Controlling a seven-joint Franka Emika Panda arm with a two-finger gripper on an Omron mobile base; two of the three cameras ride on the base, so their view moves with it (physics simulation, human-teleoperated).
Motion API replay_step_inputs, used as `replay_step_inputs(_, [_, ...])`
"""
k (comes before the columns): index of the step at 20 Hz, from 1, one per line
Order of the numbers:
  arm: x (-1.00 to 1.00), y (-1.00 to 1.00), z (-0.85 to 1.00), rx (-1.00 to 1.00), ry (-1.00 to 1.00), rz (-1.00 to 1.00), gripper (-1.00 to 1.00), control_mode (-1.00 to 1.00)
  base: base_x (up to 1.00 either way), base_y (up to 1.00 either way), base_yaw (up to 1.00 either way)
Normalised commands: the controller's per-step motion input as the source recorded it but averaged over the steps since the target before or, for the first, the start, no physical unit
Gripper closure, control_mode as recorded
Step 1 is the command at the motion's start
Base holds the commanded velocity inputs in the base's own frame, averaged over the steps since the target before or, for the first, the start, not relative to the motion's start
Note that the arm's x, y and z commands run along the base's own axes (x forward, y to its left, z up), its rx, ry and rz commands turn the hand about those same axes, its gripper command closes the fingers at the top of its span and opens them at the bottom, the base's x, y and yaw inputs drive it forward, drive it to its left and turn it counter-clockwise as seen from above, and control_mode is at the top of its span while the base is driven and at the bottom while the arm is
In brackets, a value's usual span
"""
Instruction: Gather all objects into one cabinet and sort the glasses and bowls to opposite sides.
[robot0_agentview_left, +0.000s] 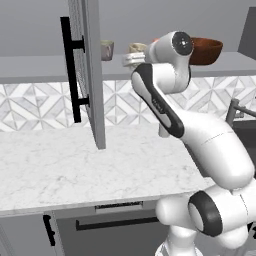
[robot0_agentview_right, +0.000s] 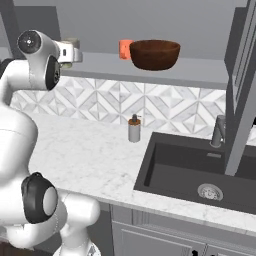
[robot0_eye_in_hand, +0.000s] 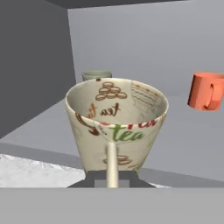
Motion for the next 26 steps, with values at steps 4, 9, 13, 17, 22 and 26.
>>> replay_step_inputs(4, [0.47,0.0,-0.28,-0.01,0.01,0.0,1.0,-1.0,0.0,0.0,0.0])
replay_step_inputs(9, [0.71,0.06,-0.16,-0.03,0.0,0.0,1.0,-1.0,0.0,0.0,0.0])
replay_step_inputs(13, [0.97,0.02,-0.03,-0.05,0.0,0.0,1.0,-1.0,0.0,0.0,0.0])
replay_step_inputs(17, [0.74,0.02,0.0,-0.05,0.01,0.0,1.0,-1.0,0.0,0.0,0.0])
replay_step_inputs(22, [0.53,0.06,-0.05,-0.06,0.07,0.0,1.0,-1.0,0.0,0.0,0.0])
replay_step_inputs(26, [0.2,0.13,-0.18,-0.08,0.07,0.0,1.0,-1.0,0.0,0.0,0.0])
